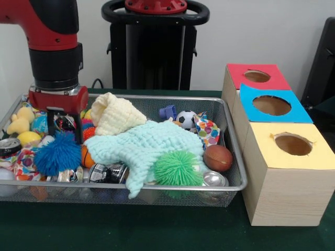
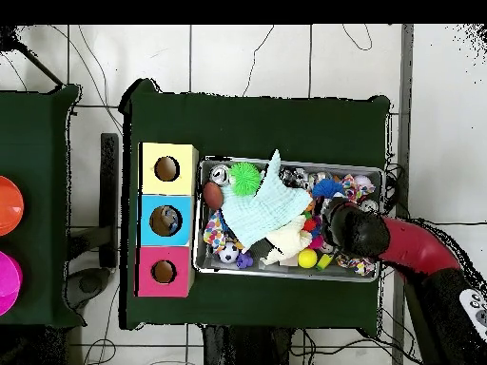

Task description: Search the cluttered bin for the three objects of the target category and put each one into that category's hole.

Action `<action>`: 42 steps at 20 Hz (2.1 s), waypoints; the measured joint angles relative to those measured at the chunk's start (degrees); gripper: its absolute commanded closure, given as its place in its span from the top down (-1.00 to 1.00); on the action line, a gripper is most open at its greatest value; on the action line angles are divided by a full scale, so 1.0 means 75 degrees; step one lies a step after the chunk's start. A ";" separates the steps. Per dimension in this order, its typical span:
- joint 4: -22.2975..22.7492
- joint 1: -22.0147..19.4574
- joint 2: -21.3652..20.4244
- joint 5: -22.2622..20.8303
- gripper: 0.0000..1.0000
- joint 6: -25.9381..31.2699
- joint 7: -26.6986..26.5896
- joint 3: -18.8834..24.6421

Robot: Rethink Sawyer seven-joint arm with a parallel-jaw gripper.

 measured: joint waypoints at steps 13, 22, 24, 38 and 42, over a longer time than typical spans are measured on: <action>-0.0188 -0.0006 0.0000 0.0019 1.00 0.0003 0.0000 0.0062; -0.0248 -0.0028 0.0006 0.0028 -1.00 0.0003 0.0000 0.0154; -0.0281 -0.0036 0.0006 0.0028 -1.00 0.0003 0.0000 0.0201; -0.0258 -0.0028 -0.0083 0.0028 -1.00 0.0002 0.0000 0.0249; -0.0160 -0.0028 -0.0237 0.0028 -1.00 0.0003 0.0000 0.0249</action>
